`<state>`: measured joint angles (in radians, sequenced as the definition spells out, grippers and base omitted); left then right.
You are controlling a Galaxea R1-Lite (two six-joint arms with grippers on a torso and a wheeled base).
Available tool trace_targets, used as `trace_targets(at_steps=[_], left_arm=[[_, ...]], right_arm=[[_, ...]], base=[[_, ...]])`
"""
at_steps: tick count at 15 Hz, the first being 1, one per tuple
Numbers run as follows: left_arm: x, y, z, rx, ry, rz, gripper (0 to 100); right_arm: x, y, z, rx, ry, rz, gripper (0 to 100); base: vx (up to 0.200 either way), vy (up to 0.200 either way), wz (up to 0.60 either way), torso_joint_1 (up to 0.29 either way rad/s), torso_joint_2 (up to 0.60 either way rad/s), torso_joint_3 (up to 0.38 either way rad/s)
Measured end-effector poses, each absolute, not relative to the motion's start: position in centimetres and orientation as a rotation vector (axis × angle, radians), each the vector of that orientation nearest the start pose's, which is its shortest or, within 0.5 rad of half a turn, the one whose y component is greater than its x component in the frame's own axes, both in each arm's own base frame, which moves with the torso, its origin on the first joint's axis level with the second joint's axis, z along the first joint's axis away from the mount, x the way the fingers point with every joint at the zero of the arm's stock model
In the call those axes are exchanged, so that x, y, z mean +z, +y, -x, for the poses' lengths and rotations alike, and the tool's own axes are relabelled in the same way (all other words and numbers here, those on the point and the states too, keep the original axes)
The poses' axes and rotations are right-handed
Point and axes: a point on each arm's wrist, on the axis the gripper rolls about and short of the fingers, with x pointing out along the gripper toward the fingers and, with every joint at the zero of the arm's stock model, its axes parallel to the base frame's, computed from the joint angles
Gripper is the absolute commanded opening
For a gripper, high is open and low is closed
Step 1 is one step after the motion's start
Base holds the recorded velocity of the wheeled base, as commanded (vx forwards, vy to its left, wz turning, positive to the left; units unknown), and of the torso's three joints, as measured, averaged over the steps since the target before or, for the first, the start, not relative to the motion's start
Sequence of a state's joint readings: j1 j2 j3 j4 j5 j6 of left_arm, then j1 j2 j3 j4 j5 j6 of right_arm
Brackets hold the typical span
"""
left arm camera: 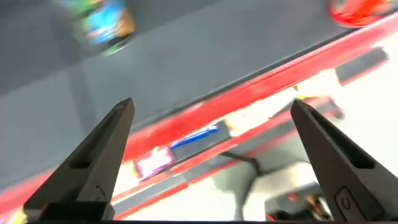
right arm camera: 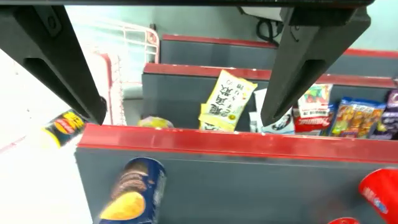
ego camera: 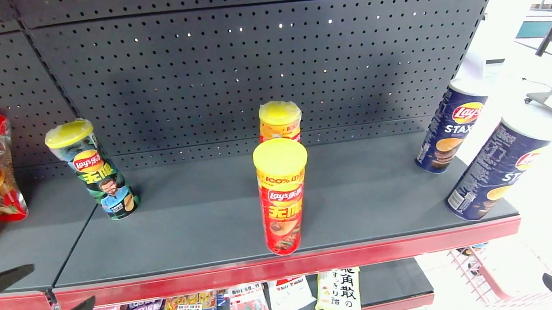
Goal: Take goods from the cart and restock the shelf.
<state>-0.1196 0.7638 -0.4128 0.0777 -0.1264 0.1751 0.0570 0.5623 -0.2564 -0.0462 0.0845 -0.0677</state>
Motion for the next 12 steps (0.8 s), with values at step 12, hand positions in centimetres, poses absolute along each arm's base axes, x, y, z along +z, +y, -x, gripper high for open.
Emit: trace_targets(at_steps=[12], left_arm=[[17.2,-0.3,-3.0,-0.142,0.276,-0.221,100]], right_arm=[[15.3,0.4,-3.5,0.141,0.260,0.071,100]], base=[[-0.100,0.000,0.00,0.001,0.00,0.001]])
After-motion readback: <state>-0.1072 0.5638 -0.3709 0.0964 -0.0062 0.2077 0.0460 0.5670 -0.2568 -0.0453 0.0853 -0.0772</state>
